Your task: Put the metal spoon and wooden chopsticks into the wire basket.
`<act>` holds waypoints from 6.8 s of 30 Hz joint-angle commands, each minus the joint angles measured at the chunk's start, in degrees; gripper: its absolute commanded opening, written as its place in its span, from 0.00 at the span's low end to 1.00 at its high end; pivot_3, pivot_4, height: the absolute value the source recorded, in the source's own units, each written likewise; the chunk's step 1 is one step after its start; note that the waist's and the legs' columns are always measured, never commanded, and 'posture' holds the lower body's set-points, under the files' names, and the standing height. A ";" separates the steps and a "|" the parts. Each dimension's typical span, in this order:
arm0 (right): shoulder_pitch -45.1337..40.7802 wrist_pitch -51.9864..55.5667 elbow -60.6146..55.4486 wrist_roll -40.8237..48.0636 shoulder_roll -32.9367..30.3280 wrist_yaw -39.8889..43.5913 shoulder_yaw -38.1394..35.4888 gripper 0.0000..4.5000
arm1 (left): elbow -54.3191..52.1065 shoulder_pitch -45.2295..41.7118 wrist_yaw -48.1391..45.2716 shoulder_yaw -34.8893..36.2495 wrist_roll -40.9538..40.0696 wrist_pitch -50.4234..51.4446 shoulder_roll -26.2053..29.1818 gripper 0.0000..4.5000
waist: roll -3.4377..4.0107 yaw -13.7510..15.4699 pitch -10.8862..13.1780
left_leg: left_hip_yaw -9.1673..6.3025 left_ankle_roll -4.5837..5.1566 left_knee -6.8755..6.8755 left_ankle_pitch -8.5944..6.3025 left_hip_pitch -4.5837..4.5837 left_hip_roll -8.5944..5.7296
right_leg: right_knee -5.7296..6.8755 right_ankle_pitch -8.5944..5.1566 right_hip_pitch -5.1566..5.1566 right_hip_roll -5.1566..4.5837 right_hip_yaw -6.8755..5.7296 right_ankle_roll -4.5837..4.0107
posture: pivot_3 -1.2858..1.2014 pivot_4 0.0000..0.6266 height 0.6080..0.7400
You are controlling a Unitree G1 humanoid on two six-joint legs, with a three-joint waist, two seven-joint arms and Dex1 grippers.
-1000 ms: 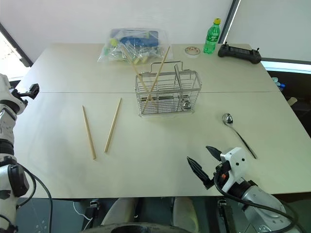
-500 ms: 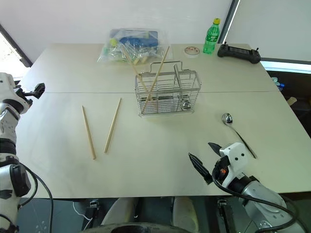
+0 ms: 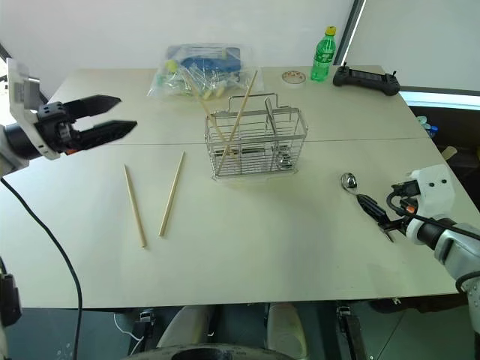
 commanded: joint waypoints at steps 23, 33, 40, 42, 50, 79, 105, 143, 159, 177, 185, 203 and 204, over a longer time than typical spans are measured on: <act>-21.06 -7.44 26.75 -15.08 -8.95 15.77 21.73 0.99 | -11.23 -1.64 -6.59 -13.07 -0.94 1.13 0.03 1.00 | 0.21 -0.55 0.12 | 0.12 0.05 0.00 -0.02 -0.02 -0.06 | -0.05 0.01 -0.03 0.04 0.06 0.01 | 0.52 0.24 0.89; -32.94 -1.45 38.55 -18.89 -8.88 21.54 29.14 0.99 | -13.02 -0.99 -4.29 -11.49 -2.08 2.19 0.37 1.00 | 0.23 -1.09 0.14 | 0.12 0.05 -0.03 -0.02 -0.02 -0.07 | -0.03 0.01 -0.07 0.06 0.07 0.02 | 0.52 0.24 0.89; -36.85 2.41 41.75 -19.45 -9.26 27.09 32.79 0.99 | -13.53 -0.73 -3.58 -11.36 -2.70 2.34 0.77 1.00 | 0.23 -1.02 0.14 | 0.14 0.05 -0.01 -0.02 -0.02 -0.08 | -0.03 0.02 -0.06 0.06 0.09 0.03 | 0.52 0.24 0.89; -37.07 2.84 42.29 -20.10 -9.44 28.02 34.03 0.99 | -13.48 -0.83 -3.72 -11.52 -2.71 2.27 0.88 1.00 | 0.22 -1.03 0.14 | 0.14 0.05 0.00 -0.02 -0.02 -0.09 | -0.03 0.02 -0.06 0.06 0.09 0.03 | 0.52 0.24 0.89; -34.85 2.55 40.05 -21.66 -10.21 30.70 35.88 0.81 | -13.51 -1.09 -5.26 -12.12 -2.53 1.98 1.54 1.00 | 0.20 -1.00 0.13 | 0.13 0.04 0.00 -0.02 -0.01 -0.09 | -0.03 0.02 -0.04 0.06 0.08 0.04 | 0.52 0.24 0.89; -33.07 1.89 10.10 -5.90 3.66 14.98 7.73 0.01 | -7.56 -5.82 -2.86 -12.21 1.19 -1.89 -1.54 1.00 | 0.27 -1.00 0.16 | 0.08 0.04 0.02 -0.01 0.03 -0.08 | 0.09 0.13 -0.06 0.09 0.09 0.24 | 0.52 0.24 0.89; -50.31 -17.17 19.63 -7.33 31.29 -6.63 17.13 0.01 | -4.23 -10.05 0.41 -10.85 2.49 -2.72 -3.65 1.00 | 0.29 -1.28 0.16 | 0.07 -0.01 -0.05 0.02 -0.02 -0.11 | 0.54 0.18 -0.42 0.11 0.12 0.23 | 0.52 0.24 0.89; -21.07 11.95 -13.51 23.70 -11.90 19.52 0.13 0.99 | 6.77 -10.15 16.60 -8.29 13.33 2.72 -1.67 1.00 | 0.07 -0.89 0.17 | 0.15 0.05 0.04 -0.02 0.01 0.06 | 0.52 -0.01 -0.31 0.08 0.14 0.12 | 0.52 0.24 0.89; -16.41 9.87 -17.82 29.31 -6.21 4.54 4.14 0.99 | 36.94 -25.02 50.31 -9.88 30.58 28.96 -21.25 1.00 | -0.24 0.46 0.21 | -0.03 0.03 0.07 -0.01 -0.12 -0.13 | 0.49 0.08 -0.36 0.05 0.07 0.35 | 0.52 0.24 0.89; -10.99 6.49 -21.72 36.83 -6.13 -5.76 2.59 0.99 | 51.39 -30.73 57.82 -2.86 34.01 15.56 -27.18 1.00 | -0.29 0.50 0.15 | 0.01 -0.04 0.09 0.02 -0.09 -0.11 | 0.51 0.10 -0.34 0.00 0.07 0.35 | 0.52 0.24 0.89; -9.08 4.88 -21.59 37.66 -7.02 -7.28 3.06 0.99 | 45.59 -31.99 69.09 5.42 34.52 20.53 -28.06 1.00 | -0.34 0.30 0.16 | 0.01 -0.04 0.03 0.02 -0.14 -0.11 | 0.36 0.12 -0.36 -0.01 0.08 0.40 | 0.52 0.24 0.89; -9.82 3.38 -19.82 37.47 -8.69 -7.03 5.22 0.99 | 31.98 -28.25 80.87 17.27 39.24 37.65 -35.60 1.00 | -0.46 0.42 0.09 | 0.02 -0.11 0.10 0.06 -0.11 -0.16 | 0.41 0.19 -0.31 0.04 0.07 0.50 | 0.52 0.24 0.89; -9.45 3.41 -19.94 37.35 -8.73 -6.99 5.03 0.99 | 31.58 -27.99 81.27 17.49 39.78 37.58 -35.53 1.00 | -0.46 0.41 0.09 | 0.03 -0.11 0.10 0.06 -0.11 -0.17 | 0.41 0.19 -0.31 0.04 0.07 0.50 | 0.52 0.24 0.89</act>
